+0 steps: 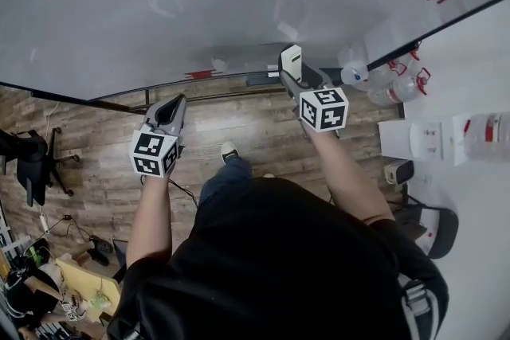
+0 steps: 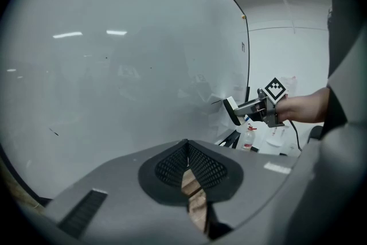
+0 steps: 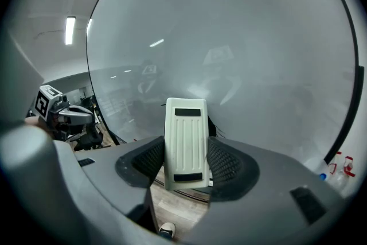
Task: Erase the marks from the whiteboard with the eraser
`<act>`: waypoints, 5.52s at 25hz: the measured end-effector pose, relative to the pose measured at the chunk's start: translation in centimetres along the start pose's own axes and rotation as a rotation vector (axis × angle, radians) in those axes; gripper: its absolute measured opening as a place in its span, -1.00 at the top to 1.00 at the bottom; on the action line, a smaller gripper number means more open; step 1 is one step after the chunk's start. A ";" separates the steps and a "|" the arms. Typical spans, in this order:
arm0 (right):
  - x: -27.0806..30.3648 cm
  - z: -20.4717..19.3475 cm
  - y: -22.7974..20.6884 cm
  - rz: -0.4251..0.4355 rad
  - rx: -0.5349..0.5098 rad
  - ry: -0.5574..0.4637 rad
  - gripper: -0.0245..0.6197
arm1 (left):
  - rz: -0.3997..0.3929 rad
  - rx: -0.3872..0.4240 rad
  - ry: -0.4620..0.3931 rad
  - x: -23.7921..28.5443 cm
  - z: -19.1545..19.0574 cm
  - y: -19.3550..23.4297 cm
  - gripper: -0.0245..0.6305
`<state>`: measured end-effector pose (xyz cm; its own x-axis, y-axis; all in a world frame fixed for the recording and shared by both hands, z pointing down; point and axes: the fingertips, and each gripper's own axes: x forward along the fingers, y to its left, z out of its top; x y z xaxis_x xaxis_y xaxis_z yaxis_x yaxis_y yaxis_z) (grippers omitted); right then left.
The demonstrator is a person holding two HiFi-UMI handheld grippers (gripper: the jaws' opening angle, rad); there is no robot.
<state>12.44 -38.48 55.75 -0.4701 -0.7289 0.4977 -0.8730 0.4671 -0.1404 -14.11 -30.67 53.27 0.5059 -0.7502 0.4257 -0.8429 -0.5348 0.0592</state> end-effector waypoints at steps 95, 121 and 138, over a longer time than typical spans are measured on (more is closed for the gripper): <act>6.0 -0.1 9.7 0.133 0.181 0.056 0.22 | 0.047 -0.083 0.023 -4.4 -4.0 1.9 0.88; 1.1 0.3 0.2 -0.046 0.304 -0.010 0.22 | -0.018 -0.063 -0.005 -3.2 -2.5 -0.1 0.88; -6.0 -3.0 -4.9 -0.143 0.271 -0.006 0.22 | -0.032 -0.014 -0.024 -3.3 -0.3 -2.5 0.88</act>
<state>19.96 -34.86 56.01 -0.3399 -0.7810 0.5239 -0.9328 0.2093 -0.2933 -13.75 -26.73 51.95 0.5364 -0.7424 0.4014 -0.8289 -0.5528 0.0853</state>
